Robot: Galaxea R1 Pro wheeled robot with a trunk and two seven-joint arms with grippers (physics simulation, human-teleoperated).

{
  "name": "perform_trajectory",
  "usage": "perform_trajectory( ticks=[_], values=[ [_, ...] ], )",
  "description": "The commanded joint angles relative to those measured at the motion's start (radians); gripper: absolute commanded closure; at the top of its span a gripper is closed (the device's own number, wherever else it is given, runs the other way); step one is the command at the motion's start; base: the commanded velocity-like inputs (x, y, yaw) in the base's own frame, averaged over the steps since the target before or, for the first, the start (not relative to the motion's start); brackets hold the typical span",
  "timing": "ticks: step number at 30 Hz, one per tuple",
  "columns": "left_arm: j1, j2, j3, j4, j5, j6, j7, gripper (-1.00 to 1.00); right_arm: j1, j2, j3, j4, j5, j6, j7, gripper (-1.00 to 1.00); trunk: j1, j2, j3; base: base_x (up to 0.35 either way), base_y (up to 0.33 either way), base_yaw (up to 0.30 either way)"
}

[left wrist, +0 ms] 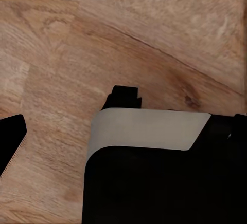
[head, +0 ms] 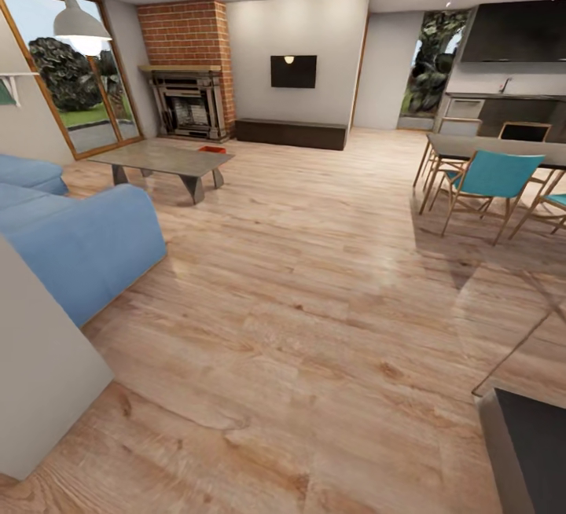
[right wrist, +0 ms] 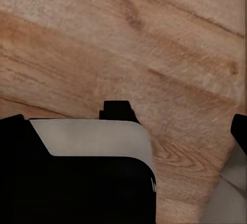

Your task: Move the two storage containers from the living room to the garage. In the garage, place one container on the floor and stack the other container on top of it (either order is fine).

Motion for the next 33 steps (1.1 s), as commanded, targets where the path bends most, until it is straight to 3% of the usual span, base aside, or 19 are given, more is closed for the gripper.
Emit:
perform_trajectory(
  ticks=[1,33],
  values=[
    [0.000,0.000,0.000,0.000,0.007,0.003,0.003,-1.00,-0.001,0.001,0.008,0.003,-0.010,-0.005,0.000,-1.00,0.001,0.000,-0.001,0.322,0.000,0.000],
    [0.000,0.000,0.000,0.000,0.007,0.003,0.003,-1.00,-0.001,0.001,0.008,0.003,-0.010,-0.005,0.000,-1.00,0.001,0.000,-0.001,0.322,0.000,0.000]
  ],
)
